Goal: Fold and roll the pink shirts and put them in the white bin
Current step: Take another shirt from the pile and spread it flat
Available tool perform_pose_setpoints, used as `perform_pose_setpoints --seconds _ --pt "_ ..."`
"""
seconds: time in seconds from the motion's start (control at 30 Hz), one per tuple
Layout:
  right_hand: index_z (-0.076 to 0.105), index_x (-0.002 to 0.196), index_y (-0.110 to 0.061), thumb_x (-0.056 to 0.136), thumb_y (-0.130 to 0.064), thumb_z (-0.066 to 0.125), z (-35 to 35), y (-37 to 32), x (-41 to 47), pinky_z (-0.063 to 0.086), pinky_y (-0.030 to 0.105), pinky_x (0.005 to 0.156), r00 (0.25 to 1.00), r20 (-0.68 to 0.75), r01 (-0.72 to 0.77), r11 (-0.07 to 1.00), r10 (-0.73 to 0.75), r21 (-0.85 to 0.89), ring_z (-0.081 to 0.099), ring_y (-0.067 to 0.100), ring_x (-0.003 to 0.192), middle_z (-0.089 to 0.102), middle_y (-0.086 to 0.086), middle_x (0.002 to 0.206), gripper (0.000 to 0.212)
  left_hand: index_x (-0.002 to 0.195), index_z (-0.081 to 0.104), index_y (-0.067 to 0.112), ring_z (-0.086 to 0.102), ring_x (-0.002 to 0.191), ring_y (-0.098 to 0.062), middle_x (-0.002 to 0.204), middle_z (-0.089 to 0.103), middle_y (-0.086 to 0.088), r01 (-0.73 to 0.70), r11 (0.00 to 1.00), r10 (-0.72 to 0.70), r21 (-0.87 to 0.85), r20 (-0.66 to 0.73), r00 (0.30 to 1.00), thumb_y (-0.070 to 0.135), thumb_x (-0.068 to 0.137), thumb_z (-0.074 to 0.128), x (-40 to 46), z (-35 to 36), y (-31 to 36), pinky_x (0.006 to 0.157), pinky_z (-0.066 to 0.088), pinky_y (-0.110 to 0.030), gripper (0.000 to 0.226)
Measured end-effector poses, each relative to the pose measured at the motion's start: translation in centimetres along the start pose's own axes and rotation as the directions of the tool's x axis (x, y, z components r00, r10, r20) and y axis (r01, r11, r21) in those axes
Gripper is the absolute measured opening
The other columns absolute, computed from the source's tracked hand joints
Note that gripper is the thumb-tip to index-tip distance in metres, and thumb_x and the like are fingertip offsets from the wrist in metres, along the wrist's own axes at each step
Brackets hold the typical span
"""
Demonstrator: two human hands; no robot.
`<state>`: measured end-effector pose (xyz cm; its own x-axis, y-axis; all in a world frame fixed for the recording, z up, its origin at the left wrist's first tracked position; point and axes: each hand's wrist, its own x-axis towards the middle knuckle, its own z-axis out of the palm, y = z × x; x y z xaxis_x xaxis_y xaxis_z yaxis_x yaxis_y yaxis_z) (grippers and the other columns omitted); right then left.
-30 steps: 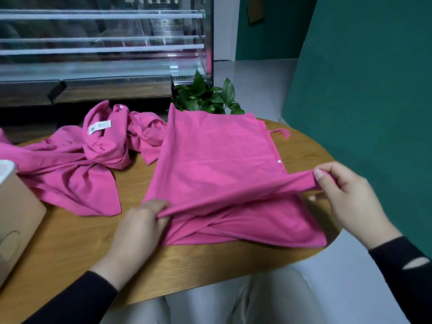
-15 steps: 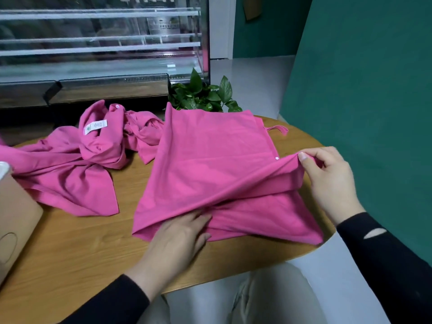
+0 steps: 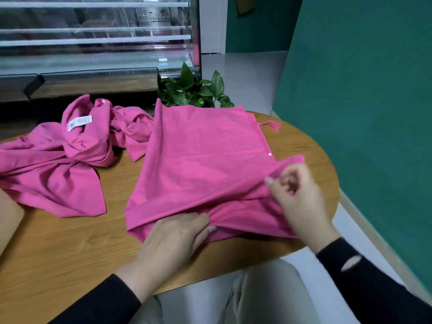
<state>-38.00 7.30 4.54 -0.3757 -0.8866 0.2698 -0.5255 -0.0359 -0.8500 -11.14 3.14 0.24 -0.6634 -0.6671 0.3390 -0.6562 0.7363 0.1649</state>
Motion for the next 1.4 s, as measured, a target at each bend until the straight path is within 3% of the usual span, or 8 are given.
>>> perform_pose_setpoints --seconds 0.13,0.3,0.47,0.7,0.93,1.1,1.27,1.4 --pt "0.062 0.104 -0.032 0.077 -0.065 0.063 3.5 2.3 -4.0 0.044 0.028 0.087 0.83 0.534 0.399 0.84 -0.161 -0.367 0.055 0.004 0.102 0.061 -0.017 0.109 0.043 0.08 0.044 0.029 0.056 0.068 -0.014 0.072 0.053 0.01 -0.05 0.999 0.05 -0.015 0.013 0.999 0.054 0.103 0.035 -0.2 -0.4 0.0 0.057 0.041 -0.03 0.036" --pt "0.067 0.092 -0.019 0.09 -0.041 0.047 3.4 2.8 -2.8 0.051 0.044 0.084 0.799 0.566 0.48 0.783 -0.205 -0.394 0.064 0.02 0.097 0.068 -0.006 0.101 0.03 0.091 0.061 0.03 0.064 0.084 -0.012 0.088 0.065 0.013 0.139 0.988 -0.147 0.066 0.129 0.981 0.079 0.087 0.036 -1.8 -2.2 -2.8 0.069 0.052 -0.032 0.055" --pt "0.068 0.108 -0.017 0.092 -0.071 0.018 1.4 1.9 -2.1 0.044 0.033 0.094 0.645 0.761 0.509 0.783 -0.072 -0.358 0.058 0.01 0.109 0.067 -0.009 0.117 0.076 0.095 0.066 0.024 0.064 0.086 -0.017 0.09 0.062 0.008 0.198 0.98 -0.193 -0.028 0.127 0.973 0.065 0.087 0.041 -3.6 -3.2 -7.4 0.074 0.05 -0.032 0.049" --pt "0.073 0.101 -0.026 0.092 -0.067 0.041 1.2 2.6 -2.0 0.031 0.022 0.111 0.57 0.821 0.502 0.799 -0.018 -0.331 0.044 -0.003 0.13 0.052 -0.019 0.145 0.053 0.109 0.059 0.027 0.069 0.093 -0.032 0.099 0.072 -0.005 0.499 0.864 -0.502 0.061 0.034 0.864 0.066 0.09 0.048 -4.6 -4.1 -7.6 0.067 0.048 -0.036 0.045" --pt "0.059 0.087 -0.027 0.077 -0.038 0.084 2.1 3.4 -3.2 0.046 0.025 0.075 0.975 0.216 0.009 0.964 0.051 -0.267 0.059 0.008 0.08 0.064 -0.009 0.091 0.029 0.109 0.065 0.023 0.059 0.099 -0.024 0.111 0.056 0.004 0.292 0.956 -0.278 0.038 -0.21 0.937 0.048 0.083 0.06 -5.4 -3.5 -6.2 0.083 0.043 -0.039 0.036" --pt "0.04 0.15 -0.019 0.078 -0.039 0.084 3.3 2.5 -1.4 0.041 0.013 0.071 0.904 0.23 -0.322 0.929 0.359 -0.185 0.062 0.002 0.087 0.068 -0.008 0.096 0.087 0.136 0.056 0.031 0.046 0.131 -0.028 0.14 0.052 -0.001 0.314 0.902 -0.324 0.296 -0.015 0.946 0.036 0.069 0.082 -1.7 -3.0 -5.6 0.099 0.032 -0.053 0.072" --pt "0.054 0.14 -0.013 0.084 -0.016 0.08 5.9 1.6 -0.3 0.045 0.014 0.082 0.928 0.197 -0.315 0.949 0.315 -0.028 0.058 -0.002 0.091 0.066 -0.005 0.103 0.062 0.101 0.076 0.032 0.064 0.109 -0.019 0.11 0.072 0.006 0.209 0.935 -0.212 0.287 -0.02 0.977 0.053 0.09 0.048 -0.2 -1.0 -6.3 0.092 0.037 -0.047 0.037" --pt "0.072 0.098 -0.022 0.087 -0.002 0.067 2.8 -0.4 1.2 0.031 0.022 0.049 0.991 -0.028 -0.129 0.988 0.132 0.085 0.036 0.006 0.051 0.046 -0.004 0.062 0.023 0.1 0.077 0.03 0.068 0.1 -0.013 0.107 0.073 0.01 0.097 0.986 -0.072 0.137 -0.176 0.982 0.055 0.1 0.036 0.8 -2.8 -4.0 0.087 0.038 -0.034 0.048"
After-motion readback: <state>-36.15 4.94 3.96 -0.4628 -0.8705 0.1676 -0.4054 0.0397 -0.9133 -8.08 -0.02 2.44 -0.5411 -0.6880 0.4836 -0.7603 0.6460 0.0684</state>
